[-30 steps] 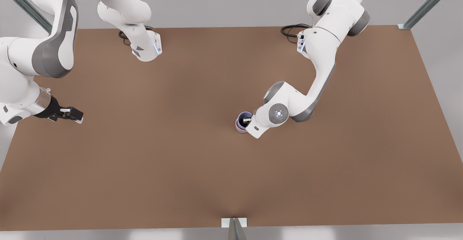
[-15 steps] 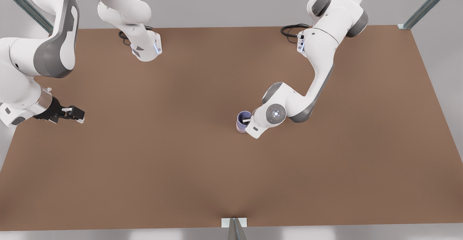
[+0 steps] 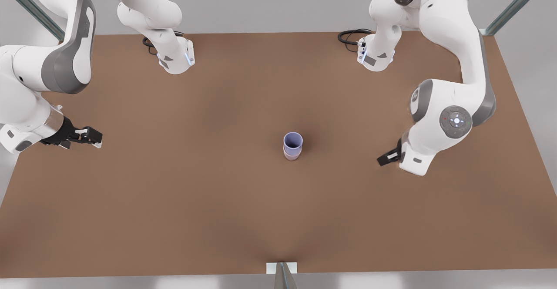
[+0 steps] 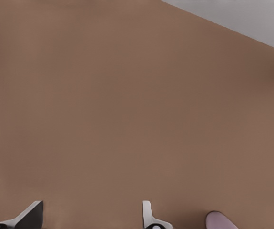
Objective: Stack the cups, with the pink cup at the bottom and the purple cup at the top
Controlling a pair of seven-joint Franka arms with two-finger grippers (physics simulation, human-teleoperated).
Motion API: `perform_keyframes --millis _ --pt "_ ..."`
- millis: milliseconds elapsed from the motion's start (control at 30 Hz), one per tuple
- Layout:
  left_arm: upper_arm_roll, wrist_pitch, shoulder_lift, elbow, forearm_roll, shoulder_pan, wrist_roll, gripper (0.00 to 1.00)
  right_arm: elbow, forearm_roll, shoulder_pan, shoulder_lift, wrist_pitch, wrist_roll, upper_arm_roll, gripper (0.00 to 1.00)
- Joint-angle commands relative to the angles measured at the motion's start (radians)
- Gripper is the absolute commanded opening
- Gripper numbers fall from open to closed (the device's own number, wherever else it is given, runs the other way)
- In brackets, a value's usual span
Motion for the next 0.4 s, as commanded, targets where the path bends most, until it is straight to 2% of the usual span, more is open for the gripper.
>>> perform_keyframes --millis 0,33,100,367 --pt "0.005 -0.097 -0.057 -0.004 0.027 0.027 0.479 1.0 0.0 0.001 0.0 0.001 -0.001 -0.025 0.001 1.0" --pt "-0.09 -0.103 -0.096 -0.004 0.041 0.118 0.508 1.0 0.0 0.001 -0.001 0.001 -0.001 -0.025 0.001 1.0" --pt "-0.159 -0.102 -0.143 -0.004 0.085 0.177 0.61 1.0 0.022 0.001 -0.001 -0.012 -0.014 -0.019 -0.001 1.0" --pt "-0.193 -0.103 -0.168 -0.019 0.087 0.19 0.657 1.0 0.022 -0.01 -0.011 -0.007 -0.013 -0.008 -0.002 1.0"
